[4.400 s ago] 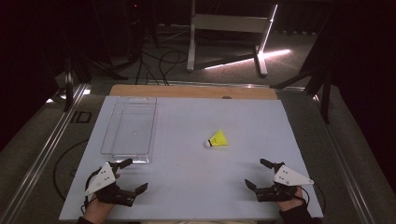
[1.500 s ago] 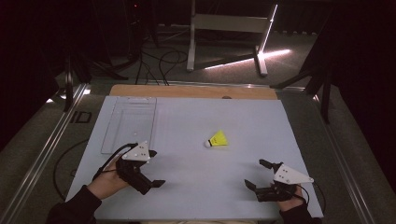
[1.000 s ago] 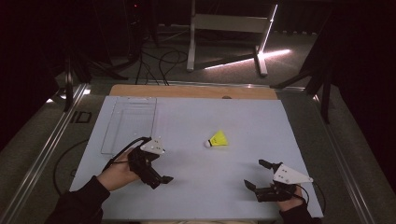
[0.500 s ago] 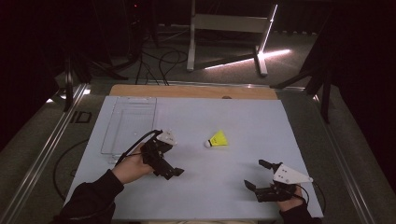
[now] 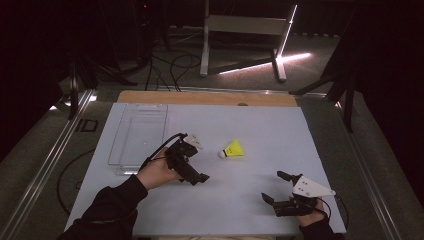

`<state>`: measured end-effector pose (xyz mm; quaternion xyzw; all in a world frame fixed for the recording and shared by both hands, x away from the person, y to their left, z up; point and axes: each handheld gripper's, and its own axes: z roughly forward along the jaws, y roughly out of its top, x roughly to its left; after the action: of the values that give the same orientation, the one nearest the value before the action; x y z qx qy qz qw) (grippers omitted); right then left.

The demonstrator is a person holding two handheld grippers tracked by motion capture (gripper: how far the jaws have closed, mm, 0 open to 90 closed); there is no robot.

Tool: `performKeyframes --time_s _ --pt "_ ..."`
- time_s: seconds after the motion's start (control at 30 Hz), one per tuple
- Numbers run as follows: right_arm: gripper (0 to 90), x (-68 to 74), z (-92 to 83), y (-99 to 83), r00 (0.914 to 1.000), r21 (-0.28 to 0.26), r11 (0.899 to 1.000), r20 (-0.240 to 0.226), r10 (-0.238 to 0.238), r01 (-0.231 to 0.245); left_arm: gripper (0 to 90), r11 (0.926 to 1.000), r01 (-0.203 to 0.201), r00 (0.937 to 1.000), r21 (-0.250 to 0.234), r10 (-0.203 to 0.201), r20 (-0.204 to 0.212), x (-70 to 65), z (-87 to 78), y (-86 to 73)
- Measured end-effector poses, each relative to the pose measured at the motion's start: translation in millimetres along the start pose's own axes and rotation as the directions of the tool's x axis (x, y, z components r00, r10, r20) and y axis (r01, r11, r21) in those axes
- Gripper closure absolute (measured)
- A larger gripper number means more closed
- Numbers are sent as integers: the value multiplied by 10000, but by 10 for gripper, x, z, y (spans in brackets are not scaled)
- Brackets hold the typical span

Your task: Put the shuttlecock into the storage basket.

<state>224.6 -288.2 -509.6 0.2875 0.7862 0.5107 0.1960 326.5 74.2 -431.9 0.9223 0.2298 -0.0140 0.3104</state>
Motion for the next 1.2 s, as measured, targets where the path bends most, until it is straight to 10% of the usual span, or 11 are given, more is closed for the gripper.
performKeyframes --time_s 1.2 --pt "84 -10 -12 -5 10000 -4 10000 11 67 -67 1 9921 -1093 9935 -620 1111 261 162 322 570"
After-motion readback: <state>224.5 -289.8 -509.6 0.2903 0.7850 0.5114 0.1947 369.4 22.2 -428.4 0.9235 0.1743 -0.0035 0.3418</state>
